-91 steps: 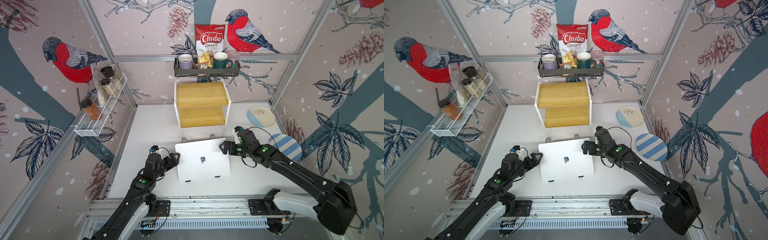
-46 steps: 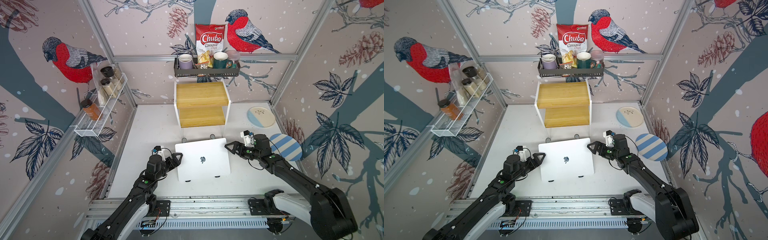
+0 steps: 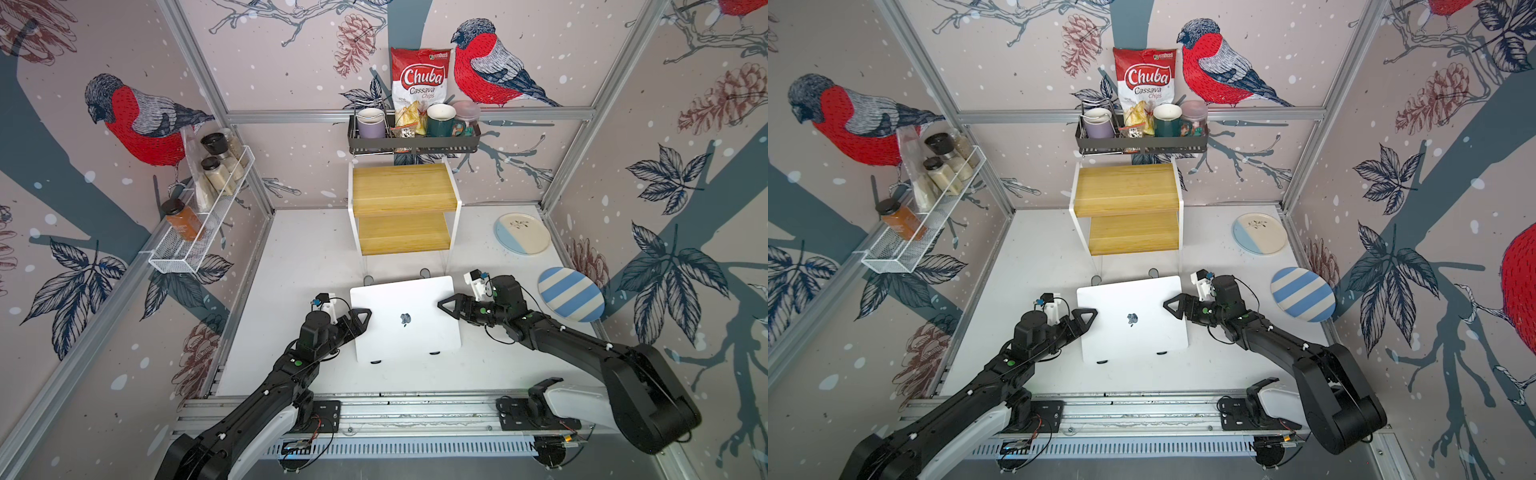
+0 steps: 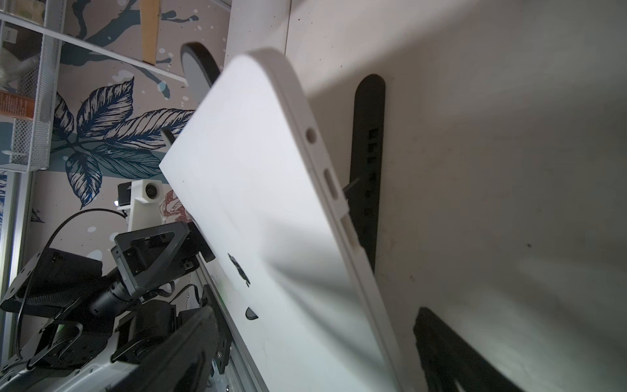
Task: Close the laptop lid and set it aside
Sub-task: Pick up the laptop from the computer stand.
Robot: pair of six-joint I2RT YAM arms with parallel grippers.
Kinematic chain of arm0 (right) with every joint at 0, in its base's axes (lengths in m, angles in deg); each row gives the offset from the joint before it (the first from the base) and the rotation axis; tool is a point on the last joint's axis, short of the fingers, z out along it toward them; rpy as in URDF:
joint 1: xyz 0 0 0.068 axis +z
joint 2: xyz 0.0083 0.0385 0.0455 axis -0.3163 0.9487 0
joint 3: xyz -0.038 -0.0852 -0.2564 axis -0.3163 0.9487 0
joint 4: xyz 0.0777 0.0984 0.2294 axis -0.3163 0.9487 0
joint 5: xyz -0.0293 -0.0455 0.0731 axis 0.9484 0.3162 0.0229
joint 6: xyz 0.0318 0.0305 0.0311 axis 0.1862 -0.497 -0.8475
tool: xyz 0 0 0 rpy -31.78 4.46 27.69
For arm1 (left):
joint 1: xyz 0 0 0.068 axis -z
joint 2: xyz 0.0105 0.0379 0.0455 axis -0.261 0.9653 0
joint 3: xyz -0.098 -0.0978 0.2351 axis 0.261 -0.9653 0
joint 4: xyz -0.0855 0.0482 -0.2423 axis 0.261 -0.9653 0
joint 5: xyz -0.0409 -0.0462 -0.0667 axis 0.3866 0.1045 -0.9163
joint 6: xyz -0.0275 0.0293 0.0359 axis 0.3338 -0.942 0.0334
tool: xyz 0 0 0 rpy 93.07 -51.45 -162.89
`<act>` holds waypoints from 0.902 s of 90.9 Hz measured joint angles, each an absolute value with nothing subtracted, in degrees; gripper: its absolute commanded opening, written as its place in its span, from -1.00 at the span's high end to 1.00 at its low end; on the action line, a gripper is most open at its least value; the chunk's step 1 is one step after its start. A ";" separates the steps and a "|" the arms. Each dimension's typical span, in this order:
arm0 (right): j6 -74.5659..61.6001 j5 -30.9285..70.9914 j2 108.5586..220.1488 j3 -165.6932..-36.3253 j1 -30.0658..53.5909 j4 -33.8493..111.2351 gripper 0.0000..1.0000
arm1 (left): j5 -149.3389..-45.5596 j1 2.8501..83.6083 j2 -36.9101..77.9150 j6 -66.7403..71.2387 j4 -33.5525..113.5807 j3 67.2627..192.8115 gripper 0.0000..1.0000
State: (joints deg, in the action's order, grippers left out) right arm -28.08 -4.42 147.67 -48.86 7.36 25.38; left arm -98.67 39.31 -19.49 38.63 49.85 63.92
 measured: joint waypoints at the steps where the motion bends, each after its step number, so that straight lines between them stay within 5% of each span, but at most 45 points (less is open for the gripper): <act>1: -28.10 -4.42 147.78 -48.81 7.43 25.19 -0.71 | -98.61 39.38 -19.35 38.63 49.94 63.92 -0.72; 82: -28.45 -0.61 142.99 -51.96 15.41 28.44 -0.10 | -90.54 40.91 -22.79 40.53 46.16 62.71 -0.68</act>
